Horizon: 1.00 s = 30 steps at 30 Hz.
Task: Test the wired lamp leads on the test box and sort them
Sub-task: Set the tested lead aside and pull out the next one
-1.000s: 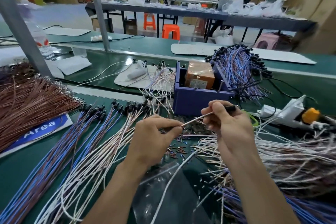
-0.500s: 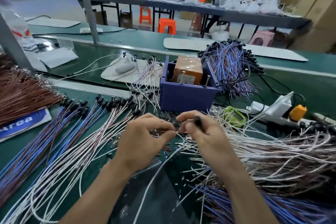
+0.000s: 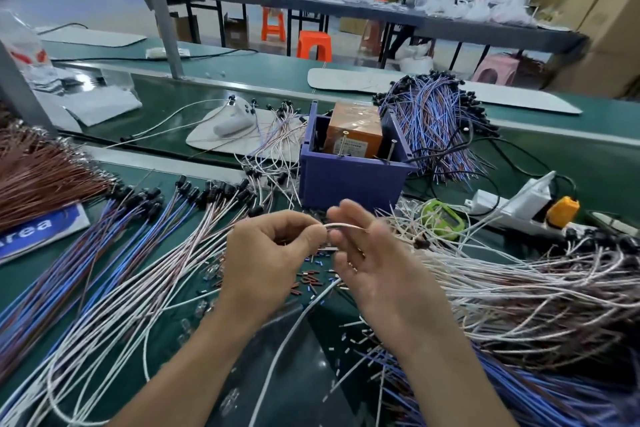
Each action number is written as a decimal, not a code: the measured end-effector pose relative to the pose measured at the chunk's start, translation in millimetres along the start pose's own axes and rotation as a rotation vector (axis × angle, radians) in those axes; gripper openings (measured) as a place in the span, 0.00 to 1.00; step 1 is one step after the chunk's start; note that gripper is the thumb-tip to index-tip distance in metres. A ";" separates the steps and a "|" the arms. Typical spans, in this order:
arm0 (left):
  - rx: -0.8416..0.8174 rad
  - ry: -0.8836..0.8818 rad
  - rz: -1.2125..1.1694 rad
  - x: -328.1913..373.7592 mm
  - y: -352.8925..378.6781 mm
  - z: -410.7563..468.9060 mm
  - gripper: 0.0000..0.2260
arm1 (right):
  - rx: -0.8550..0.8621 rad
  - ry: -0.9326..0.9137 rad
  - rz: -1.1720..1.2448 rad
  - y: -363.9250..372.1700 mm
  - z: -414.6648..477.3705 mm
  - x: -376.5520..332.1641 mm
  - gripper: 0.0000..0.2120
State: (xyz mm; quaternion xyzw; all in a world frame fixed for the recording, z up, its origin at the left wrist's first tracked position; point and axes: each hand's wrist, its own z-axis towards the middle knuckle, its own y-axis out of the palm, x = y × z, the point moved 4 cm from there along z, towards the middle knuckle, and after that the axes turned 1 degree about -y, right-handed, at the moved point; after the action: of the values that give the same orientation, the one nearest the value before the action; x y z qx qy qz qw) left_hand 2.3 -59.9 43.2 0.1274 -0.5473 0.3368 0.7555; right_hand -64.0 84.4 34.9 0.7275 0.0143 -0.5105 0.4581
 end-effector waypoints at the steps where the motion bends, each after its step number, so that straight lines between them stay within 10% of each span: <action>1: -0.024 0.000 0.001 0.8 0.4 -0.9 0.09 | 0.012 -0.043 -0.192 3.7 0.5 1.4 0.15; 12: -0.174 -0.143 -0.056 -13.9 -5.6 4.2 0.13 | 0.407 -0.204 -0.384 -6.5 0.7 -13.1 0.08; 30: -0.007 -0.219 0.135 -27.4 -30.9 16.4 0.12 | 0.543 -0.310 0.127 -47.4 -8.2 -58.6 0.06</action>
State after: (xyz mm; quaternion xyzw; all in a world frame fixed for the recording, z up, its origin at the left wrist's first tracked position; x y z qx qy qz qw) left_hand 5.4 -102.1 29.7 0.1236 -0.6351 0.3693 0.6671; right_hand -109.3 143.7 48.8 0.7362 -0.2379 -0.5707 0.2751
